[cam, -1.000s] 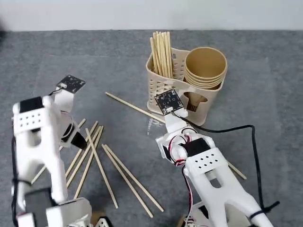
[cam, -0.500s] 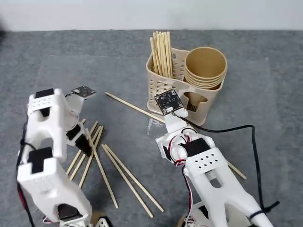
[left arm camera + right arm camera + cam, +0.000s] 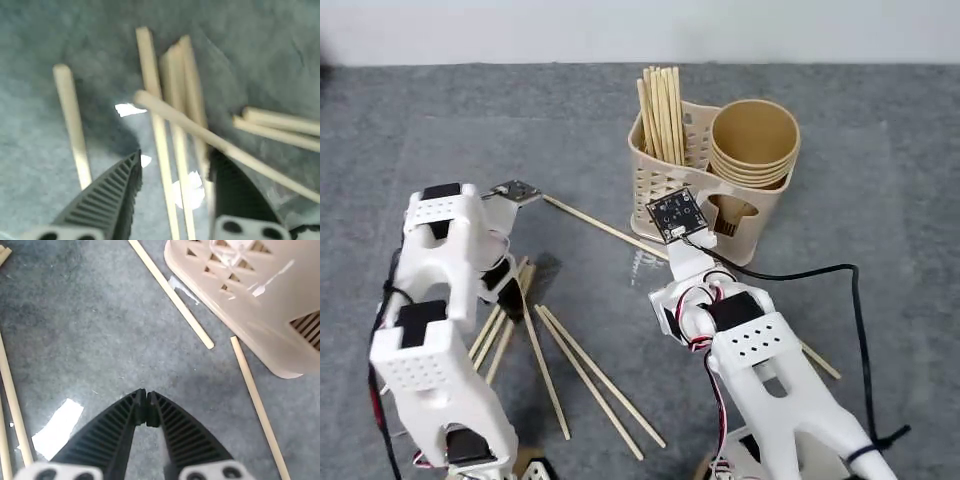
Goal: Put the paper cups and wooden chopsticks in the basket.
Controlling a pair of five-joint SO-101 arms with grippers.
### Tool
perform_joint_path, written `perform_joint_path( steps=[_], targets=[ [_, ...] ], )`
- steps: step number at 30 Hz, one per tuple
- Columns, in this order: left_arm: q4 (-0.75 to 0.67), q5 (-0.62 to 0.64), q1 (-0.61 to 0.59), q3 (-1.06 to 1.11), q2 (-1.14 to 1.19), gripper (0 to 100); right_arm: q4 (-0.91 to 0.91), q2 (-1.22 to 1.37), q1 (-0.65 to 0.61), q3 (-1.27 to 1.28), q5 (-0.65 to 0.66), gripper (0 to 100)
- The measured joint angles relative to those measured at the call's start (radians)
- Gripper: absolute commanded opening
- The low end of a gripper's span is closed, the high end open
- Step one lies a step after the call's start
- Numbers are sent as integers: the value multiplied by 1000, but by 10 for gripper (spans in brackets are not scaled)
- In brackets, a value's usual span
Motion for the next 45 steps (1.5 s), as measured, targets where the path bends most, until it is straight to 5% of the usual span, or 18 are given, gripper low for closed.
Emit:
perform_joint_path(
  steps=[8, 22, 31, 41, 45],
  targets=[
    [-29, 106, 92, 8, -3, 10, 0, 0, 0, 0, 0, 9],
    [-29, 112, 124, 14, -5, 15, 0, 0, 0, 0, 0, 9],
    [-37, 199, 103, -6, -3, 234, 0, 0, 0, 0, 0, 9],
    [-72, 232, 141, -43, 14, 15, 0, 0, 0, 0, 0, 9],
    [-72, 232, 181, -49, 37, 11, 0, 0, 0, 0, 0, 9]
  ],
)
